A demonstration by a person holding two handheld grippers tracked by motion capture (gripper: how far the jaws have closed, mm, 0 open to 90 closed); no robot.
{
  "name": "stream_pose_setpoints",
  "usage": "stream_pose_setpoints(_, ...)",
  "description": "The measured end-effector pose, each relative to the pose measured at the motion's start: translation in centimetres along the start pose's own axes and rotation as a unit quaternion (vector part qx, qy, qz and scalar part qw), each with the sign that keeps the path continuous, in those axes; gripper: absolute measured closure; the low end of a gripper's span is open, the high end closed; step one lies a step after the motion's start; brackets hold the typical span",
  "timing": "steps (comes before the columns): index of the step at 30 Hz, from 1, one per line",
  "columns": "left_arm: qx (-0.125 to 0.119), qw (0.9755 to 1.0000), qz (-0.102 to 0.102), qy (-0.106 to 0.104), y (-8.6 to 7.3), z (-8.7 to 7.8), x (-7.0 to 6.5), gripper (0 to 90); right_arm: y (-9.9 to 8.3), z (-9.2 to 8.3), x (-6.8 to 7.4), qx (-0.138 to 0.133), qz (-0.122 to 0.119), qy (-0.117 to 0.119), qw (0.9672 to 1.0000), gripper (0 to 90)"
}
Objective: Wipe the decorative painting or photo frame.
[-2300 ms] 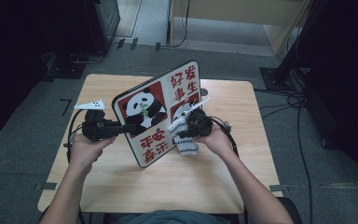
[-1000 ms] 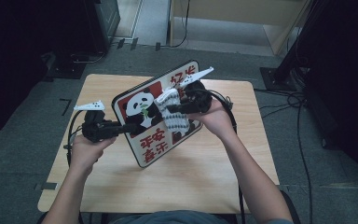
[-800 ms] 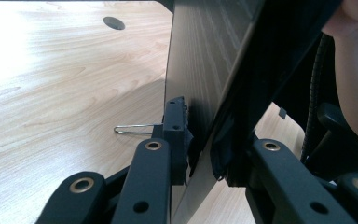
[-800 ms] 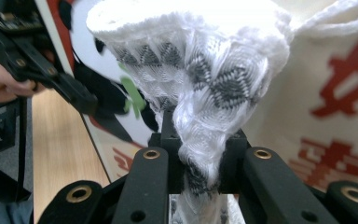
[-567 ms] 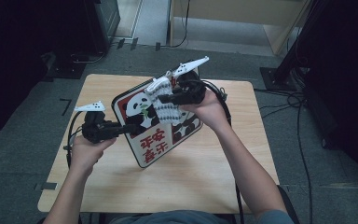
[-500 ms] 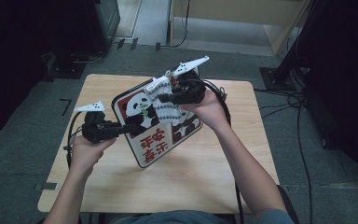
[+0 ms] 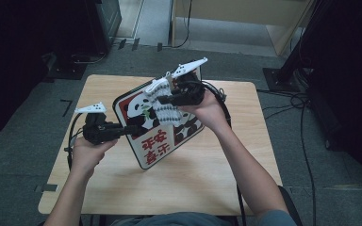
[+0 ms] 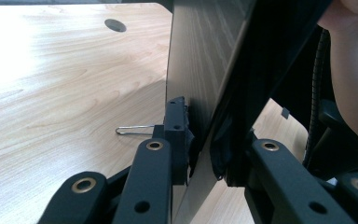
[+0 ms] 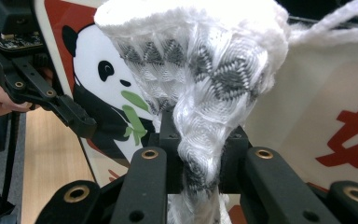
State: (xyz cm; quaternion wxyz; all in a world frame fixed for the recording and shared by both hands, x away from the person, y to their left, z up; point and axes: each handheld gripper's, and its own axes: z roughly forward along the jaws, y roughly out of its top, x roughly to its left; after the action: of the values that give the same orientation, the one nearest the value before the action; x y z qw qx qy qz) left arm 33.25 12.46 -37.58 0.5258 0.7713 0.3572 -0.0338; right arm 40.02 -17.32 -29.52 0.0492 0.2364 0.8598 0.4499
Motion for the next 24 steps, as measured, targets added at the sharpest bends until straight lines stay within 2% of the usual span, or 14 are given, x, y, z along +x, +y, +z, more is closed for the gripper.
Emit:
stream_pose_setpoints(10,0.001,1.0000,0.001,-0.001,0.0,0.0,0.0,76.5,-0.4,0.3,-0.1,0.014,-0.002,0.002,0.9999,77.3)
stream_pose_setpoints(24,0.002,1.0000,0.003,-0.003,0.1,0.0,0.0,76.5,-1.3,0.9,0.1,0.028,0.006,0.002,0.9996,77.2)
